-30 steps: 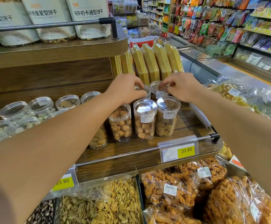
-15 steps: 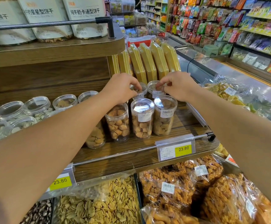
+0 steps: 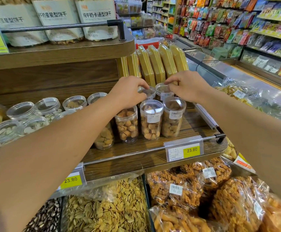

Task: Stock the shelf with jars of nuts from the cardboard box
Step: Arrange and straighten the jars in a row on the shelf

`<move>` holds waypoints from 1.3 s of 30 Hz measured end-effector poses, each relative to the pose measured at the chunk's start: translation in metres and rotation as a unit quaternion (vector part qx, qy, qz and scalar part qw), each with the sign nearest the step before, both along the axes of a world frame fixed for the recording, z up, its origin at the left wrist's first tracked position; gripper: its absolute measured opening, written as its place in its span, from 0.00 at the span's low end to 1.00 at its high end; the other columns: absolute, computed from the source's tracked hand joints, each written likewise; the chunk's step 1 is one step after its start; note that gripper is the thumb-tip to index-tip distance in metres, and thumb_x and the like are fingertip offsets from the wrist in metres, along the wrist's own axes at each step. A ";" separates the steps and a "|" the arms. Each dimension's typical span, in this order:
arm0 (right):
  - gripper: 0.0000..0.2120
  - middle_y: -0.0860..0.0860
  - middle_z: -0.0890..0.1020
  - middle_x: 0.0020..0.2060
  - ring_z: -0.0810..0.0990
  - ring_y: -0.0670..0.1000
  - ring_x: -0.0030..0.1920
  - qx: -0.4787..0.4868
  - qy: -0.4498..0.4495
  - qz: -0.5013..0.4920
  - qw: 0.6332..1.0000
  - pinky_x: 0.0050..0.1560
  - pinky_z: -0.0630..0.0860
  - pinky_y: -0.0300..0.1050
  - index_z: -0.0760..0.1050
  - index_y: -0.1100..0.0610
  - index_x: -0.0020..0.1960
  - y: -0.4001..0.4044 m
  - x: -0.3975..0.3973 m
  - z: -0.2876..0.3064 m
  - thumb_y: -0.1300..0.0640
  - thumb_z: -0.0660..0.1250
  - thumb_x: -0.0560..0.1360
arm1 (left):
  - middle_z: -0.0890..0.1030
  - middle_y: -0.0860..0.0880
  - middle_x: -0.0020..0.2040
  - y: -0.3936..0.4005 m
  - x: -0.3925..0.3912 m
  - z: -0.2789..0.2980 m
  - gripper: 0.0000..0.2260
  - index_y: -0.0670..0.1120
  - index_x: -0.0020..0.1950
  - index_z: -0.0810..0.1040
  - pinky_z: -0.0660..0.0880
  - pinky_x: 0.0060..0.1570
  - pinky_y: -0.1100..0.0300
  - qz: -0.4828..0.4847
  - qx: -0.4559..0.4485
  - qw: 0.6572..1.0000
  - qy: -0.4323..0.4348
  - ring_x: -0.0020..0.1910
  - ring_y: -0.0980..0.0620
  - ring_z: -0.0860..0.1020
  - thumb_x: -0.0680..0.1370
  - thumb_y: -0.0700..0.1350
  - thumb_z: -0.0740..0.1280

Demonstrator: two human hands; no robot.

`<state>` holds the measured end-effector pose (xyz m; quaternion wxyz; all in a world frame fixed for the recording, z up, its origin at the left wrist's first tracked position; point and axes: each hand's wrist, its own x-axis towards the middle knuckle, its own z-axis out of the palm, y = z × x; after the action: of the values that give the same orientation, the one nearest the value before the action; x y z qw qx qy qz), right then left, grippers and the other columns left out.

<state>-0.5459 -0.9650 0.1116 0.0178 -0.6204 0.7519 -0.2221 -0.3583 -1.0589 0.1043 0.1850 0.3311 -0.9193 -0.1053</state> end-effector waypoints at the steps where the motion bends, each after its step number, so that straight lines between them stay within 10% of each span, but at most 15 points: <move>1: 0.14 0.50 0.80 0.62 0.78 0.51 0.56 -0.013 0.004 -0.001 1.000 0.52 0.72 0.39 0.80 0.51 0.62 0.003 0.006 0.003 0.56 0.62 0.79 | 0.77 0.50 0.66 0.002 0.005 0.000 0.14 0.52 0.63 0.79 0.66 0.66 0.52 0.002 -0.006 1.000 0.007 0.67 0.49 0.72 0.77 0.47 0.68; 21: 0.16 0.54 0.77 0.58 0.75 0.56 0.58 0.061 0.160 0.064 0.983 0.56 0.75 0.52 0.73 0.55 0.62 0.018 0.160 -0.012 0.56 0.68 0.75 | 0.79 0.47 0.50 0.042 0.150 -0.013 0.13 0.50 0.52 0.81 0.77 0.49 0.46 0.114 -0.078 0.989 -0.052 0.54 0.46 0.75 0.75 0.56 0.67; 27: 0.22 0.50 0.75 0.64 0.71 0.53 0.66 0.060 0.104 0.106 0.987 0.62 0.71 0.50 0.72 0.52 0.67 0.022 0.155 -0.010 0.55 0.69 0.74 | 0.79 0.51 0.57 0.042 0.165 -0.007 0.15 0.51 0.56 0.80 0.73 0.54 0.55 0.087 -0.026 0.994 -0.062 0.58 0.49 0.75 0.74 0.36 0.67; 33: 0.22 0.52 0.75 0.64 0.70 0.55 0.65 0.034 0.162 0.075 0.983 0.61 0.72 0.53 0.71 0.52 0.68 0.019 0.160 -0.020 0.50 0.70 0.76 | 0.78 0.50 0.56 0.049 0.152 -0.012 0.20 0.53 0.59 0.79 0.73 0.56 0.43 0.096 -0.061 0.991 -0.075 0.59 0.46 0.72 0.70 0.59 0.67; 39: 0.26 0.50 0.73 0.66 0.70 0.53 0.67 0.035 0.098 0.112 0.988 0.64 0.71 0.50 0.71 0.52 0.69 0.023 0.148 -0.021 0.56 0.71 0.72 | 0.80 0.51 0.54 0.038 0.158 -0.014 0.15 0.50 0.55 0.81 0.73 0.58 0.47 0.047 -0.016 0.999 -0.006 0.58 0.49 0.75 0.69 0.42 0.68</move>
<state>-0.3984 -0.9423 0.0910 -0.0099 -0.7185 0.6831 -0.1305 -0.2002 -1.0214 0.0899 0.1895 0.3716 -0.9053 -0.0797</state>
